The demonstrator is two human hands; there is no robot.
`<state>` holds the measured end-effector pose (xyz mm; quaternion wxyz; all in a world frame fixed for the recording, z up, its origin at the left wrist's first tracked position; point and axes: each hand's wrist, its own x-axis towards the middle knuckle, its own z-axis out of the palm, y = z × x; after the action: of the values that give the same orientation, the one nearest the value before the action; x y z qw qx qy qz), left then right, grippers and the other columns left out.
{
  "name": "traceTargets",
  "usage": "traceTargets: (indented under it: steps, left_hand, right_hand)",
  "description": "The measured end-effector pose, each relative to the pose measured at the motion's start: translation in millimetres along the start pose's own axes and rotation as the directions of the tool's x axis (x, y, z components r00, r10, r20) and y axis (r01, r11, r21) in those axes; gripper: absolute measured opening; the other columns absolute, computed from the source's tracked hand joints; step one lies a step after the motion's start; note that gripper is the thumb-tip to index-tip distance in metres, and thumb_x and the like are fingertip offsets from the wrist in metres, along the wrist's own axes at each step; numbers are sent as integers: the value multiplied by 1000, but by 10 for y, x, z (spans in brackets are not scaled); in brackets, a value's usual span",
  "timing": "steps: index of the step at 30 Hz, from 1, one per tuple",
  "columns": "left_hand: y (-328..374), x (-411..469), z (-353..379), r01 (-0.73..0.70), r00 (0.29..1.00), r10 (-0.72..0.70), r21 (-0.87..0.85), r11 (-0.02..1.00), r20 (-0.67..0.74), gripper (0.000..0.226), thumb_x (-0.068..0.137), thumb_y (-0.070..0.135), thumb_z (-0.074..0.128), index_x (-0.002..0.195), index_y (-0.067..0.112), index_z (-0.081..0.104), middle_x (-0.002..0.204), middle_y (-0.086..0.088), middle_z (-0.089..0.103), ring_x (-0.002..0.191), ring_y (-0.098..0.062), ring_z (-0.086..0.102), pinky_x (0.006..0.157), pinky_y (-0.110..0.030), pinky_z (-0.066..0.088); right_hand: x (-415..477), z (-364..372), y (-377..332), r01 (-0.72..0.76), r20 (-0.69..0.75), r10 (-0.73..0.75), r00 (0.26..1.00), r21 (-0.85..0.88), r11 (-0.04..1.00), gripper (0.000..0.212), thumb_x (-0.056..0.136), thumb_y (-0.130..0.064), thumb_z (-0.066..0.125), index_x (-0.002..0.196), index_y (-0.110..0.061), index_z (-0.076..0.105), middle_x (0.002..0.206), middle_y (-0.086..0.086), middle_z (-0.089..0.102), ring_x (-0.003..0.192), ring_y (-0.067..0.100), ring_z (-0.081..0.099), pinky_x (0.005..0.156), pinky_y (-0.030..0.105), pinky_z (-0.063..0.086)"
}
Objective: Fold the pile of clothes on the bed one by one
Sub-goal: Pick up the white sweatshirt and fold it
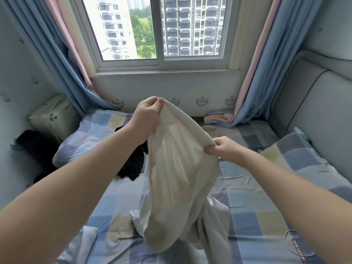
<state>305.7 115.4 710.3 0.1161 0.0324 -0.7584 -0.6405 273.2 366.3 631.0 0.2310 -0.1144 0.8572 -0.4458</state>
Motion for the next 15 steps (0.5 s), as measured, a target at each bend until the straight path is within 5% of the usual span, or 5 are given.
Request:
traceTargets:
  steps: [3,5,10,12,15]
  left_hand:
    - [-214,21,88,46,992,-21,201,979,-126,27,106,24,48,88,9,62,69,-1,47,53,-4,46,49,-13,37]
    - [-411,-1,143,65,993,-34,280,958,-116,17,103,19,53,90,14,63,73,3,55,62,-7,50,47,-11,36]
    - [-734,-281,438,8,989,-58,338,941,137,24,91,28,72,112,22,63,120,1,64,109,-14,62,92,-30,51]
    - [-790,-429,605,-16,980,-35,251,968,198,31,83,45,74,102,23,65,109,1,70,103,-16,67,90,-37,55]
    - [-905,-570,803,52,942,-88,118,992,325,29,84,37,78,98,15,66,91,0,73,87,-13,72,80,-39,58]
  right_hand:
    - [-119,60,73,-2,-5,3,1000,152,988,43,90,-46,69,105,-5,72,94,16,72,81,22,64,74,42,52]
    - [-172,86,29,23,-47,-11,999,259,966,38,93,-43,67,100,-6,72,89,9,72,79,22,66,74,40,51]
    - [-183,34,-105,71,-206,42,978,513,855,31,102,-25,57,115,2,67,96,13,69,87,26,64,76,46,52]
    - [-210,12,-153,74,-234,59,970,520,851,31,103,-22,56,116,3,66,99,16,71,88,28,67,79,51,56]
    - [-253,-35,-175,63,-253,102,962,569,820,29,102,-19,55,115,4,67,110,24,72,98,33,71,86,54,56]
